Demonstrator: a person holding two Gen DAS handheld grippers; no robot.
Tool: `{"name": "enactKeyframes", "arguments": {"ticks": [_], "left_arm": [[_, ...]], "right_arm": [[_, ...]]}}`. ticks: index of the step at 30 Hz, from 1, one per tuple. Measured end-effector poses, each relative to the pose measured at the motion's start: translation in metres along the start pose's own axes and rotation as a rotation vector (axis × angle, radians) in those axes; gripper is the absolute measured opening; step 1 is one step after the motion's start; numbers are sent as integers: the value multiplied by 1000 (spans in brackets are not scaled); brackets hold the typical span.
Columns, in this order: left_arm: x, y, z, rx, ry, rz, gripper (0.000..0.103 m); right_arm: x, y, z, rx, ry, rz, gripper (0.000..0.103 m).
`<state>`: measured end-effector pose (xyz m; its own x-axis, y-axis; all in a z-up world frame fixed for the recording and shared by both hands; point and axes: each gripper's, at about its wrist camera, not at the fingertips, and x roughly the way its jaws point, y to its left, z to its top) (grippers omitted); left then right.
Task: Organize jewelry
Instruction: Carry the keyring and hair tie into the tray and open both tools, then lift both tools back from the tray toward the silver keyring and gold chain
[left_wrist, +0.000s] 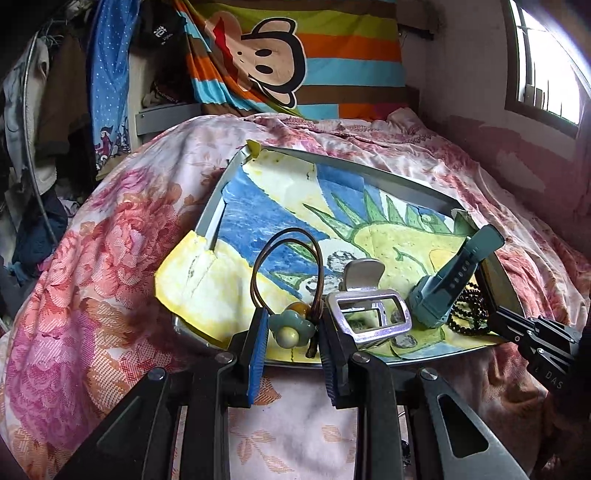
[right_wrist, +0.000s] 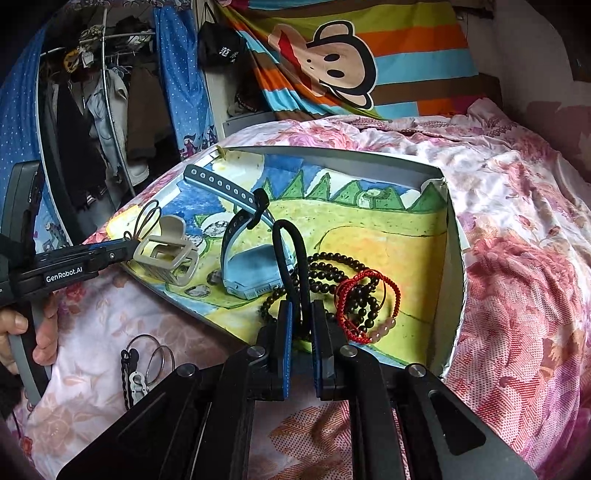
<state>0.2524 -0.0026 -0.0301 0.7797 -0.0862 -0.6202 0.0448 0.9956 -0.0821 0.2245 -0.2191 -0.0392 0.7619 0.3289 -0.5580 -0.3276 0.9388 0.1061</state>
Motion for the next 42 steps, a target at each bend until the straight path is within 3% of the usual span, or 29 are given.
{"name": "enactKeyframes", "arguments": {"ticks": [10, 13, 15, 21, 23, 28, 30, 33, 37, 42], "left_arm": [[4, -8, 0, 38, 11, -4, 27], [4, -13, -1, 61, 9, -20, 37], [2, -17, -2, 77, 4, -26, 50], [-4, -22, -3, 83, 3, -32, 68], [-10, -21, -3, 60, -3, -37, 76], [-28, -13, -3, -11, -20, -70, 87], [-42, -10, -4, -45, -53, -74, 98], [-66, -8, -6, -78, -126, -77, 103], [-95, -8, -11, -100, -194, -74, 103], [-134, -15, -23, -46, -272, -32, 103]], "right_arm": [[1, 3, -2, -6, 3, 8, 15], [1, 3, -1, -5, 3, 9, 17], [2, 3, -1, -6, 2, 8, 19], [-6, 7, 1, -22, -26, -6, 44], [-11, 7, 3, -21, -40, -14, 49], [-30, 9, 9, -4, -77, -35, 75], [-42, 12, 14, -9, -108, -39, 80], [-62, 20, 21, -28, -156, -46, 94], [-92, 30, 26, -40, -218, -41, 101], [-129, 42, 27, -43, -278, -33, 101]]}}
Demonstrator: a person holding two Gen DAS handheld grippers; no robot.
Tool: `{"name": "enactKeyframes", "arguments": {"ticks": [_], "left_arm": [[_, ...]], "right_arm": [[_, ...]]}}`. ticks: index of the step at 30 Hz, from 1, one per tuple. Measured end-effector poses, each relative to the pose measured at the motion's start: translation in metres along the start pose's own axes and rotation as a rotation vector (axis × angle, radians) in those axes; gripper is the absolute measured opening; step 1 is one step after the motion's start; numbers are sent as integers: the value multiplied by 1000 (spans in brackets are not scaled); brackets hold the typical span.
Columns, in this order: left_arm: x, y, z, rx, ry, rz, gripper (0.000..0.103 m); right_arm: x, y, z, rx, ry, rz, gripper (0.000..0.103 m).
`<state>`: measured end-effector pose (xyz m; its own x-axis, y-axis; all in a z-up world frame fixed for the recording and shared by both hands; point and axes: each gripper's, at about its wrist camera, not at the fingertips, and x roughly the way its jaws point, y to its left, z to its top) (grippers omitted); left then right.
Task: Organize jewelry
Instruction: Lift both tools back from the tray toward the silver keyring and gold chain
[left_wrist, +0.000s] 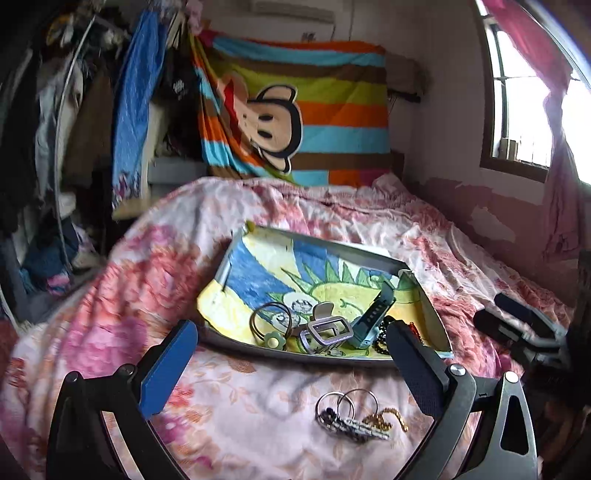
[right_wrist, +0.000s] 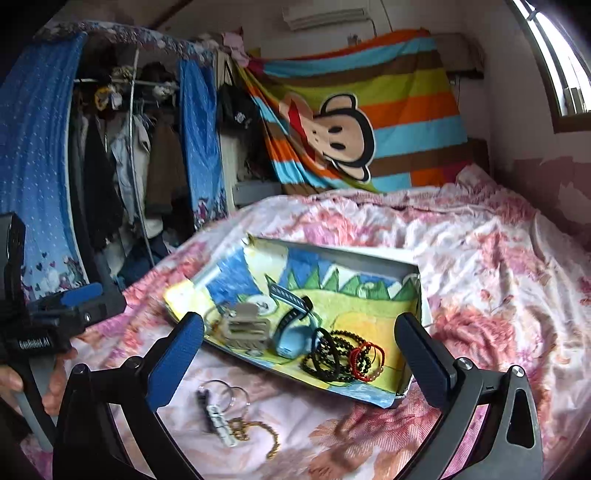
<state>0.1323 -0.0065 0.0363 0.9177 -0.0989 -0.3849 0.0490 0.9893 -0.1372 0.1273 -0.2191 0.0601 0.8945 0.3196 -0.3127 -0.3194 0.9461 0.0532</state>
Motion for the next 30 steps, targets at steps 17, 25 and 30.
{"name": "enactKeyframes", "arguments": {"ticks": [17, 25, 30], "left_arm": [[-101, 2, -43, 0, -57, 10, 103], [-94, -4, -68, 32, 62, -35, 103], [-79, -3, -76, 48, 143, -46, 103]], "right_arm": [[-116, 36, -32, -84, -82, -27, 101], [-107, 20, -51, -82, 50, -68, 101], [-84, 3, -64, -34, 182, -67, 101]]}}
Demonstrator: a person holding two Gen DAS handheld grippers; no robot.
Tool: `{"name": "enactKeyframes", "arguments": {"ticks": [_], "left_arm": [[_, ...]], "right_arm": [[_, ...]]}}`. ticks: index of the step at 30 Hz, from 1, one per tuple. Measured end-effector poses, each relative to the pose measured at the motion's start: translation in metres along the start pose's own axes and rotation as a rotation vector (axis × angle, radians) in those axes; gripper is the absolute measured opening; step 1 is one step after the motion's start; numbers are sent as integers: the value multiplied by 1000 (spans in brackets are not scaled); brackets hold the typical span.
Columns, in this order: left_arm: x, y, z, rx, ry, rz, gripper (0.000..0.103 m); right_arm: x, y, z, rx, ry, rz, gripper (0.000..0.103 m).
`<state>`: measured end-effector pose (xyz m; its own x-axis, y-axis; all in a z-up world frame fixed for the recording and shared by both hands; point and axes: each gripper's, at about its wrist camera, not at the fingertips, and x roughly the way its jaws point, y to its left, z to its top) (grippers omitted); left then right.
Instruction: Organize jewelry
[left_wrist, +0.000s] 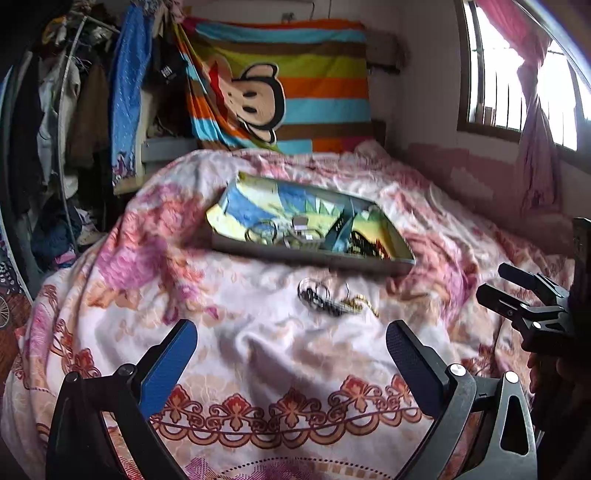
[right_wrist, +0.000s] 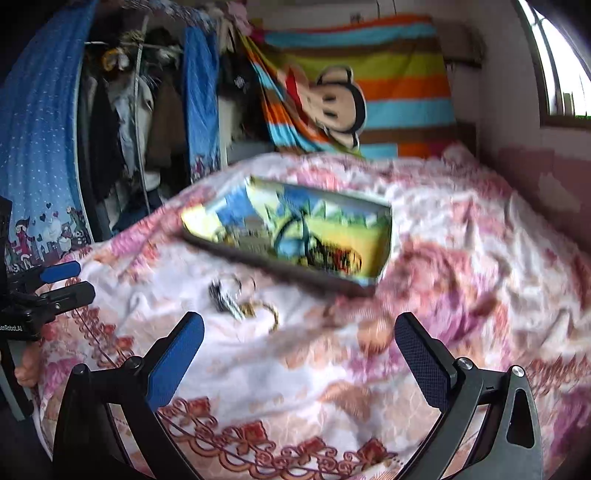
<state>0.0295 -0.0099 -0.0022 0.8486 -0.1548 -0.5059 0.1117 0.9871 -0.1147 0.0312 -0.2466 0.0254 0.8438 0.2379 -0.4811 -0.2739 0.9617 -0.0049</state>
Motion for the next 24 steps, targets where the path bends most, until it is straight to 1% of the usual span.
{"name": "enactKeyframes", "arguments": {"ticks": [4, 7, 11, 14, 20, 24], "left_arm": [[9, 4, -2, -16, 48, -18, 103], [21, 9, -1, -43, 97, -49, 103], [38, 13, 8, -55, 127, -91, 103], [54, 14, 16, -47, 148, -120, 103], [78, 20, 24, -66, 192, -162, 103], [89, 25, 25, -106, 213, -201, 102]], "right_arm": [[13, -9, -6, 18, 63, 8, 101], [22, -10, -7, -16, 100, 17, 101], [37, -10, -6, -75, 138, 28, 101], [48, -13, -1, -62, 167, 52, 101], [64, -23, 3, -8, 184, 91, 101], [81, -18, 6, -52, 208, 104, 101]]}}
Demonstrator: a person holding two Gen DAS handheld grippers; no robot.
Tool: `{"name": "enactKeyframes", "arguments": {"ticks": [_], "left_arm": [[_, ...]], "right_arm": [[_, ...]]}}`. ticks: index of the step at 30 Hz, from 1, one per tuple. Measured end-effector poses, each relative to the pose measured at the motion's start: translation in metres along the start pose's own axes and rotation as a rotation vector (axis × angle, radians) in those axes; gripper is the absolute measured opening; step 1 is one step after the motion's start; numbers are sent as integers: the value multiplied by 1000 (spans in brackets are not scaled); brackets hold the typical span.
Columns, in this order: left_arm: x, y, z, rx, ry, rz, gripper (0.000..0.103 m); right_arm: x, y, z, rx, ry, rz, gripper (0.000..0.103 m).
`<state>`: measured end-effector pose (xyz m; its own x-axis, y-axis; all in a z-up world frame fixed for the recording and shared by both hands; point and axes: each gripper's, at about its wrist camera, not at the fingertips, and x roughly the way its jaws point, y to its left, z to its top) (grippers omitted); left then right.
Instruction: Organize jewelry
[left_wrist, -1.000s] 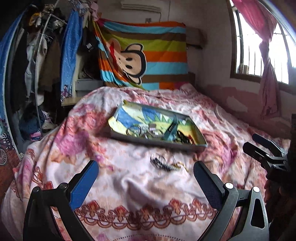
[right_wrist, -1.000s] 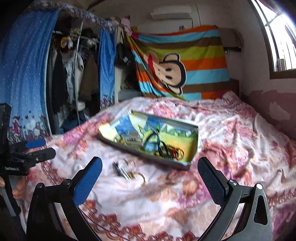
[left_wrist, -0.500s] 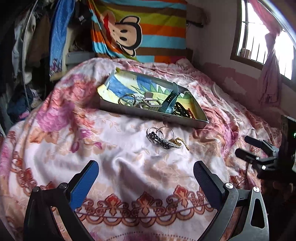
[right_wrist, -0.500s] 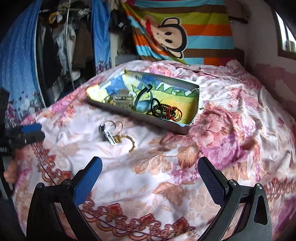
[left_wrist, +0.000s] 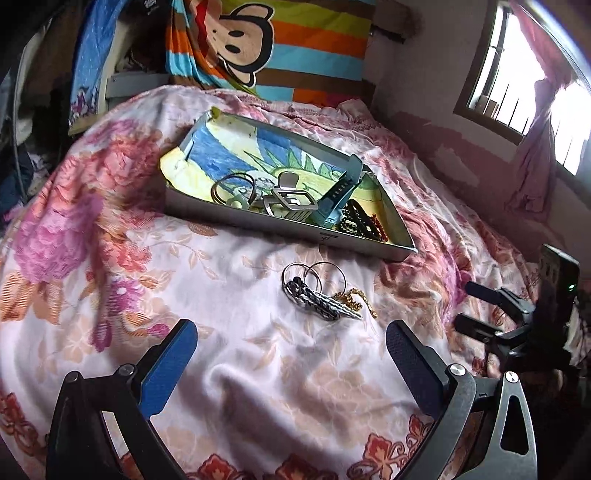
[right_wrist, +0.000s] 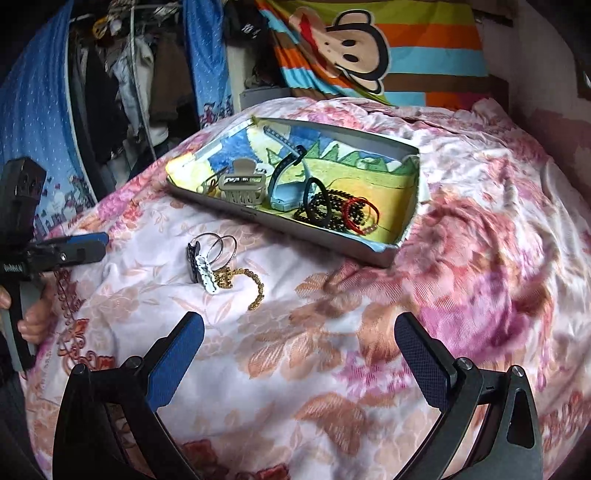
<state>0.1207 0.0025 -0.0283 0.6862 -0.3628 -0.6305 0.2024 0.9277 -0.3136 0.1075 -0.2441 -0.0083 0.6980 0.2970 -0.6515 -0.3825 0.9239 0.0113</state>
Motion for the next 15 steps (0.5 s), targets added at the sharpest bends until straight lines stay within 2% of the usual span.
{"name": "enactKeyframes", "arguments": {"ticks": [5, 10, 12, 15], "left_arm": [[15, 2, 10, 3, 11, -37, 94], [37, 8, 19, -27, 52, -110, 74], [47, 10, 21, -49, 80, -156, 63], [59, 10, 21, -69, 118, -202, 59]], "right_arm": [[24, 7, 9, -79, 27, 13, 97], [42, 6, 14, -83, 62, 31, 76], [48, 6, 15, -77, 74, 48, 69], [57, 8, 15, -81, 92, 69, 56]]}}
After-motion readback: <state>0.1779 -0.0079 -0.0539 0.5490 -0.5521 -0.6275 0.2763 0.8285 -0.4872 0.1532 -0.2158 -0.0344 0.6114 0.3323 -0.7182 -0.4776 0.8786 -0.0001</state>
